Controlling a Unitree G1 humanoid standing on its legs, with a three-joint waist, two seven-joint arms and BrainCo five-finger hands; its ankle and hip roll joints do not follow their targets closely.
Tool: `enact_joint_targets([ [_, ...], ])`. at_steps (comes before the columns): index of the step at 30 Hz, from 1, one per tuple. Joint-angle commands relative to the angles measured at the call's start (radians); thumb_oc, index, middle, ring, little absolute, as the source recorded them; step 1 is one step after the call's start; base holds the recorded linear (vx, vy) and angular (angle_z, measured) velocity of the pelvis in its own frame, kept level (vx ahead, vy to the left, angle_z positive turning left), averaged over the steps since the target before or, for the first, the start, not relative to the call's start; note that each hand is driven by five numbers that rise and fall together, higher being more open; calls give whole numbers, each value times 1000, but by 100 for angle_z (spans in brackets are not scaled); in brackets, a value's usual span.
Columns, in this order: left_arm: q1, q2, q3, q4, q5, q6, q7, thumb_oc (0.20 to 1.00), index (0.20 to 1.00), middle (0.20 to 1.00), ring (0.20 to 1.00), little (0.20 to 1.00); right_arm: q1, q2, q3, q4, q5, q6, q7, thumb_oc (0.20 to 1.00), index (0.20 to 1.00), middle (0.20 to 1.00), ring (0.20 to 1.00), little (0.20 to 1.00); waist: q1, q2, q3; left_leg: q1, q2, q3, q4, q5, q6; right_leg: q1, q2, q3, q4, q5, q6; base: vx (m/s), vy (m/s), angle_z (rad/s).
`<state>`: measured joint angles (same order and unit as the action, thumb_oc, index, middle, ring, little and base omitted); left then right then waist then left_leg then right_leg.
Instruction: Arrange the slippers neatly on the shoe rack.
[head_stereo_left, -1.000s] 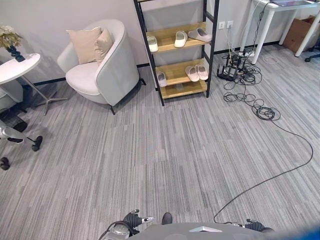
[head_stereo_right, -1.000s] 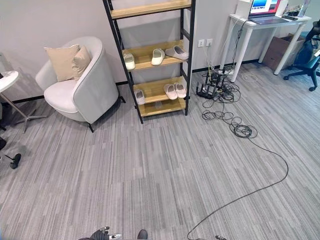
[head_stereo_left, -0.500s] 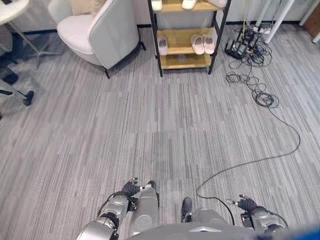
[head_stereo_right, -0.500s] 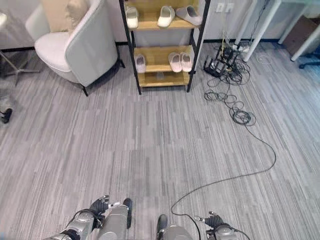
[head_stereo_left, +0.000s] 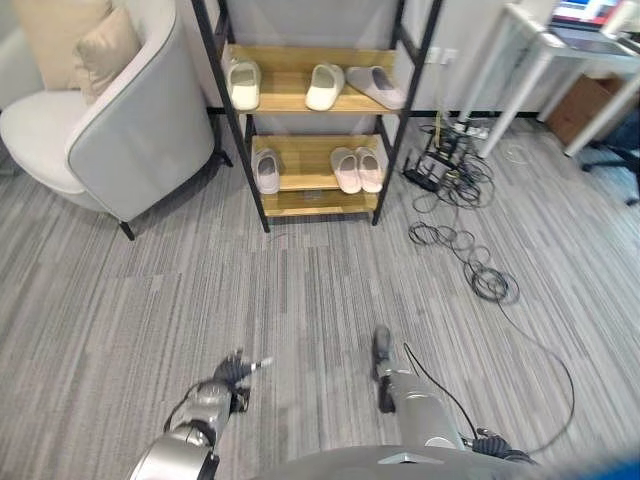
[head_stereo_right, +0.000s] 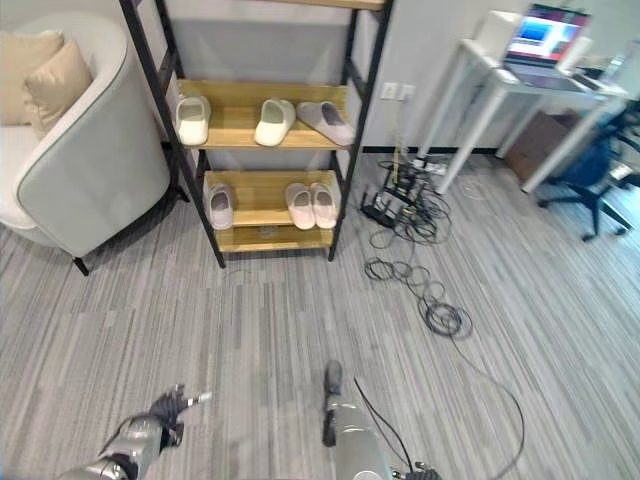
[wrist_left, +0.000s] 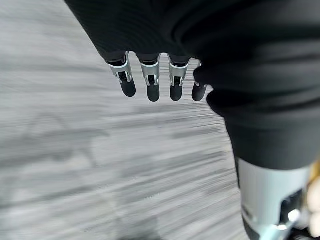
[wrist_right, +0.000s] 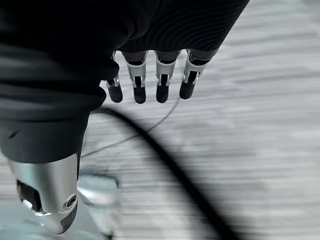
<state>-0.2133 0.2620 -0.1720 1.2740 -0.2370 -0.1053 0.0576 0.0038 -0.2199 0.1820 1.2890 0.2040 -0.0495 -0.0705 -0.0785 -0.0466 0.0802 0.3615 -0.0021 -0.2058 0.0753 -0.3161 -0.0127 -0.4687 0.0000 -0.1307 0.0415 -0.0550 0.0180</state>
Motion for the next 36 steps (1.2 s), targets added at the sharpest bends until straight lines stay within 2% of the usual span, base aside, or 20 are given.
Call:
enact_joint_targets([
  [1,29,-45,-43,26,72,-26,36,1000,1000,1000,1000,1000,-68,-25,-37,16,61,-24,-15,1000,1000,1000,1000,1000,32,1,53,-198,-13,-61,-23,162,5,221,-79,13,-10,158,130,702,-231,153],
  [2,57,-47,-37,45,94,-21,50,1000,1000,1000,1000,1000,-51,-25,-35,22,57,-27,-16,1000,1000,1000,1000,1000,32,-2,15,-173,16,-67,14,166,-8,257,-50,27,-6,145,100,662,-254,98],
  [3,66,-46,-32,49,109,-21,55,1000,1000,1000,1000,1000,-49,-27,-32,20,52,-30,-19,1000,1000,1000,1000,1000,32,2,3,-174,43,-57,42,186,-30,277,-28,27,-4,126,88,438,-215,50],
  [4,68,-43,-28,46,107,-19,68,1000,1000,1000,1000,1000,-57,-28,-24,15,47,-36,-28,1000,1000,1000,1000,1000,39,2,4,-219,56,-45,126,249,-67,302,-19,25,-9,113,78,230,-206,15],
  [5,63,-33,-4,27,63,-30,99,1000,1000,1000,1000,1000,-82,-35,-11,-1,52,-54,-53,1000,1000,1000,1000,1000,71,-36,29,-369,54,-21,376,317,-62,347,-25,25,-4,85,49,158,-254,23],
  [6,61,-32,19,9,-6,-49,127,1000,1000,1000,1000,1000,-105,-44,-5,-5,69,-72,-69,1000,1000,1000,1000,1000,121,-71,62,-487,45,12,455,276,-26,391,-35,30,-5,57,33,290,-211,3],
  [7,70,-53,36,5,-42,-63,168,1000,1000,1000,1000,1000,-113,-39,10,-17,57,-80,-93,1000,1000,1000,1000,1000,149,-82,67,-484,90,72,284,234,-28,431,-53,7,-10,30,37,284,-58,-6],
  [8,74,-61,38,5,-55,-73,184,1000,1000,1000,1000,1000,-115,-38,20,-31,47,-88,-102,1000,1000,1000,1000,1000,161,-81,64,-499,100,81,190,243,-40,445,-64,-8,-15,24,43,342,148,-4],
  [9,71,-72,26,4,-68,-81,200,1000,1000,1000,1000,1000,-126,-32,43,-59,29,-101,-116,1000,1000,1000,1000,1000,183,-67,69,-497,92,48,68,290,-53,467,-66,-6,-14,12,45,265,270,4],
  [10,75,-86,11,23,-59,-82,189,1000,1000,1000,1000,1000,-118,-24,44,-67,27,-105,-118,1000,1000,1000,1000,1000,182,-54,54,-465,50,-22,2,292,-55,480,-65,17,-9,10,51,264,283,3],
  [11,76,-89,6,31,-51,-80,185,1000,1000,1000,1000,1000,-117,-19,42,-71,33,-107,-116,1000,1000,1000,1000,1000,175,-50,43,-443,47,-22,-29,292,-55,487,-69,20,-13,9,56,265,339,-50],
  [13,95,-93,-3,44,-25,-76,178,1000,1000,1000,1000,1000,-104,0,45,-85,40,-112,-113,1000,1000,1000,1000,1000,163,-39,15,-408,20,-24,-35,279,-38,490,-91,42,-10,18,74,166,240,-112],
  [17,110,-74,27,51,-20,-82,189,1000,1000,1000,1000,1000,-81,20,53,-88,34,-114,-111,1000,1000,1000,1000,1000,159,-28,-2,-385,-2,-1,-39,260,-14,501,-118,62,-25,30,90,77,185,-57],
  [20,131,-73,28,63,13,-82,196,1000,1000,1000,1000,1000,-63,26,53,-91,20,-117,-115,1000,1000,1000,1000,1000,150,-15,-18,-352,-5,17,-67,254,-2,518,-130,75,-49,35,100,69,118,28],
  [22,135,-94,-7,67,62,-73,188,1000,1000,1000,1000,1000,-57,30,59,-86,20,-114,-107,1000,1000,1000,1000,1000,139,-3,-22,-325,-3,24,-102,257,0,529,-128,79,-69,36,102,51,23,43],
  [24,134,-108,-81,48,150,-70,172,1000,1000,1000,1000,1000,-54,31,76,-104,13,-117,-94,1000,1000,1000,1000,1000,126,9,-19,-309,4,27,-117,257,-2,537,-122,83,-82,33,103,33,-41,3],
  [26,131,-107,-104,37,173,-71,166,1000,1000,1000,1000,1000,-53,29,93,-111,10,-118,-78,1000,1000,1000,1000,1000,120,17,-11,-302,11,23,-116,254,-5,540,-116,83,-79,21,97,21,-80,-14],
  [33,124,-93,-83,19,137,-85,156,1000,1000,1000,1000,1000,-62,17,128,-124,-5,-125,-49,1000,1000,1000,1000,1000,129,24,14,-321,32,-7,-89,260,-29,536,-86,61,-48,-14,71,-19,-109,8],
  [35,116,-93,-79,15,121,-90,154,1000,1000,1000,1000,1000,-73,12,142,-128,-16,-127,-46,1000,1000,1000,1000,1000,136,23,29,-344,39,-22,-77,272,-39,527,-76,45,-39,-24,61,-141,-103,21],
  [36,88,-93,-80,1,95,-96,161,1000,1000,1000,1000,1000,-95,5,153,-126,-18,-126,-47,1000,1000,1000,1000,1000,148,14,60,-403,32,-44,-36,297,-59,515,-77,10,-30,-27,50,-271,-104,37],
])
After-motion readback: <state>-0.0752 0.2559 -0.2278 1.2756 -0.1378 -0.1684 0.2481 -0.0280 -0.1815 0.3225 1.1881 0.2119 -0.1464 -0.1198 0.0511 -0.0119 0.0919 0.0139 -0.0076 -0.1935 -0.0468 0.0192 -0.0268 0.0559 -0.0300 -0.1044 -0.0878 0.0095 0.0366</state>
